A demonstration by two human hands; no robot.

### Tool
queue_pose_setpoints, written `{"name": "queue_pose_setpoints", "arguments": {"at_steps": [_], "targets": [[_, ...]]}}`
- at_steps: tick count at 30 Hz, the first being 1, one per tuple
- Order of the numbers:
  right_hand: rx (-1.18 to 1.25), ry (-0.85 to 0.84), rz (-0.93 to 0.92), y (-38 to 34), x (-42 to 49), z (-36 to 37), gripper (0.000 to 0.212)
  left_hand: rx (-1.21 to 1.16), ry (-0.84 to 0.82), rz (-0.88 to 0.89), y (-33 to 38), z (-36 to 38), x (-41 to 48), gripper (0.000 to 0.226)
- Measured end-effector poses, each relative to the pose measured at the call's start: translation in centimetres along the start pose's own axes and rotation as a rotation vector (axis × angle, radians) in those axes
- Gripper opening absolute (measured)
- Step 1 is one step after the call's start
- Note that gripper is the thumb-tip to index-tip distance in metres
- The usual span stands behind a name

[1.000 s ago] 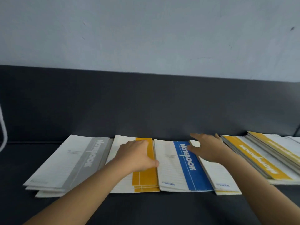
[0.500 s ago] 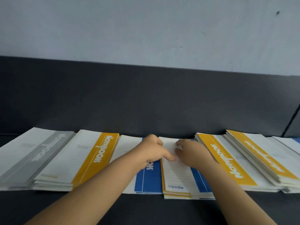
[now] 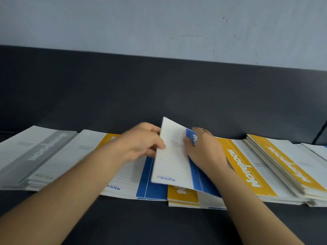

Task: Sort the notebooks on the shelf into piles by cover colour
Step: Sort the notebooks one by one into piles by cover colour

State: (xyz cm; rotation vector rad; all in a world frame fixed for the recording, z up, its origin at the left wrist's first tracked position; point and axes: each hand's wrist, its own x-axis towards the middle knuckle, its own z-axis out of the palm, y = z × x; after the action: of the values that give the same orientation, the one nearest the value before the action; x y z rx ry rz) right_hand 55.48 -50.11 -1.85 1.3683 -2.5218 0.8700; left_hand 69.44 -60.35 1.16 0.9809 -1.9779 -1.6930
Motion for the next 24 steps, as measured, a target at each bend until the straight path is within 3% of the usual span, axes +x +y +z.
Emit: {"name": "queue_pose_setpoints", "arguments": {"at_steps": [3, 6, 10, 14, 16, 18, 21, 24], "targets": [[0.142, -0.114, -0.109, -1.4, -0.7, 0.6, 0.053, 0.089, 0.078, -0.013, 0.5, -4.4, -0.7, 0.042], [0.033, -0.257, -0.203, -2.1, -1.5, 1.4, 0.053, 0.278, 0.113, -0.091, -0.7, -7.4, -1.0, 0.051], [-0.204, -0.365, -0.099, -2.1, -1.9, 1.8, 0.06, 0.714, 0.05, -0.174, -2.2, -7.8, -1.0, 0.058], [-0.269, -0.366, 0.023, -2.3, -1.9, 1.3, 0.052, 1.116, 0.038, -0.052, -2.8, -6.2, -1.3, 0.084], [-0.304, -0.34, 0.019, -2.6, -2.1, 1.2, 0.049, 1.183, -0.093, -0.023, -3.5, -5.2, -1.4, 0.096], [-0.324, -0.325, 0.015, -3.0, -2.2, 1.0, 0.048, 1.273, -0.175, -0.034, -3.8, -4.3, -1.3, 0.094], [-0.238, -0.219, 0.02, -3.5, -2.1, 0.5, 0.041, 1.281, -0.132, 0.045, -3.6, -3.9, -1.3, 0.085], [-0.22, -0.152, 0.032, -3.5, -1.8, 0.3, 0.033, 1.065, -0.075, 0.125, -3.7, -4.1, -0.8, 0.08]]}}
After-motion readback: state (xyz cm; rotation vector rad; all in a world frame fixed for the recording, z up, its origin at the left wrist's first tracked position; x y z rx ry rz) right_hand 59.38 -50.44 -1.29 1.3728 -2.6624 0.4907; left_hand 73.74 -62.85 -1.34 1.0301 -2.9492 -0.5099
